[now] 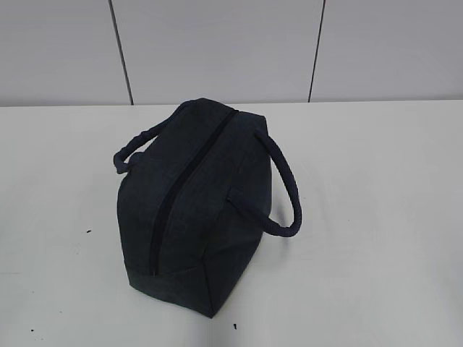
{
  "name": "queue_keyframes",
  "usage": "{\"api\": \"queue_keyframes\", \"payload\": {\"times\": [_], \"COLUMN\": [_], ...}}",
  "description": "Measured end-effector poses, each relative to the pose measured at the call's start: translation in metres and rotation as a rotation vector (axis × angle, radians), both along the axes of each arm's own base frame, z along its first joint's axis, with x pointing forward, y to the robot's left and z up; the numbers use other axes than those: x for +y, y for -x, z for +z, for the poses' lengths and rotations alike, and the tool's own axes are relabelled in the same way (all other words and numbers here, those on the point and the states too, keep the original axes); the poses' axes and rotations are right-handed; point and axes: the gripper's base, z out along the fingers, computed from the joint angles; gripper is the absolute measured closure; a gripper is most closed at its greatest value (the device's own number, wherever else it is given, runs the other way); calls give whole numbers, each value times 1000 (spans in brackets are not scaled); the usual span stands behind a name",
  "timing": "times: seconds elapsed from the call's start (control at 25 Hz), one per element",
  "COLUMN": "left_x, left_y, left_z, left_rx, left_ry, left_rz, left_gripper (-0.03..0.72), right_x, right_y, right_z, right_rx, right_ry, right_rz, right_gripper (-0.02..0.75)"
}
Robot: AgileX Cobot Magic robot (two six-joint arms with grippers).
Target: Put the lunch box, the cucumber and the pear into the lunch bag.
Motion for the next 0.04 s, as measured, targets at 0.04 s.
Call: {"api": "queue_keyframes", "payload": {"times": [0.04], "left_x": [0], "left_y": [0], "left_z": [0], "left_rx": [0], "left_ry": [0], "left_rz": [0], "left_gripper": [379], "right_x": [0], "right_y": [0], "right_z": [0], "right_rx": [0], "right_ry": [0], "right_rz": [0], "right_gripper": [308]}}
